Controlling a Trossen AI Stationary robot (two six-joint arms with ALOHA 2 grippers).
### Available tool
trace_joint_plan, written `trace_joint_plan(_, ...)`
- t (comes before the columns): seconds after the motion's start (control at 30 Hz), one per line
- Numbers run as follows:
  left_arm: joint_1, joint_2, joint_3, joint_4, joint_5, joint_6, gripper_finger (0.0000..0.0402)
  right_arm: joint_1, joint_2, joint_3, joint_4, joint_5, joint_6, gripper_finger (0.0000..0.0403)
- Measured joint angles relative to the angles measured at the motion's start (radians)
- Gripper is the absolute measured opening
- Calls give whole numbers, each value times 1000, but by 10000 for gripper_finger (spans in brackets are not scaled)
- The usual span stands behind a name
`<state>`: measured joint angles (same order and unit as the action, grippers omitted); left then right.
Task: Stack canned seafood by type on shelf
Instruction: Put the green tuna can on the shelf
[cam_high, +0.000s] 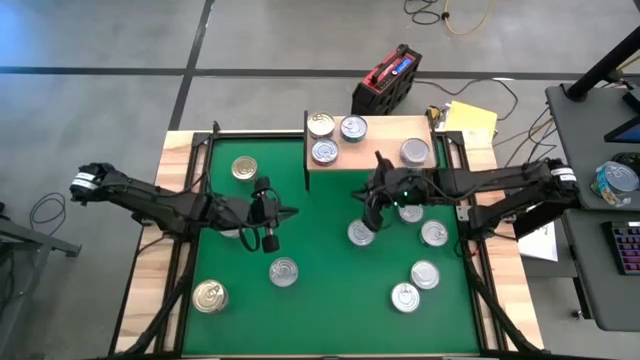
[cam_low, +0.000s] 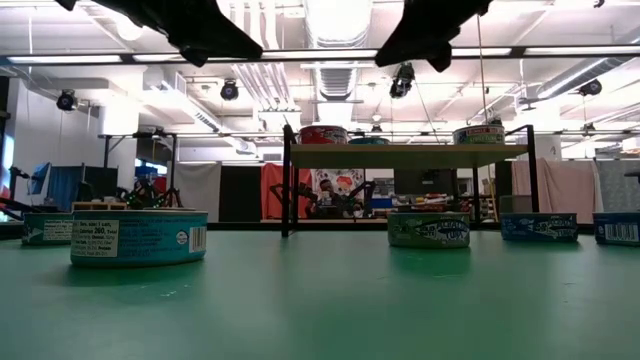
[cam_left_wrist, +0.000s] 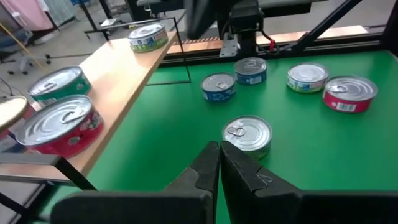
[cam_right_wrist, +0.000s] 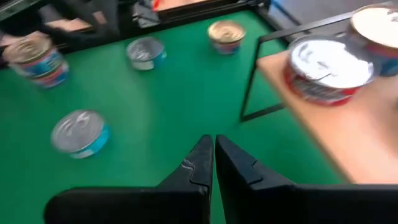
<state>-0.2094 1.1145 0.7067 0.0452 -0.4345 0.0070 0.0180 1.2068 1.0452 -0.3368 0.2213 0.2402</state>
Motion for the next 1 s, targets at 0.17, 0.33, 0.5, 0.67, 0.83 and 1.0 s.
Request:
trace_joint_plan(0.17, -28, 0, 0, -3, 0, -40, 0, 67, 0, -32, -6, 0, 61, 9)
trace_joint_plan(0.33, -60, 7, 0, 5, 0, -82, 0, 112, 0, -42, -100, 0, 158, 9)
trace_joint_plan(0.5, -84, 57, 0, 48, 0, -102, 0, 143, 0, -42, -214, 3, 253, 9)
trace_joint_plan(0.67, -92, 127, 0, 120, 0, -105, 0, 175, 0, -48, -298, 8, 338, 9)
trace_joint_plan(0.83, -93, 183, 0, 180, 0, -104, 0, 201, 0, -69, -312, 15, 387, 9)
trace_joint_plan(1.0, -93, 229, 0, 222, -1, -103, 0, 198, 0, -131, -301, 18, 441, 9)
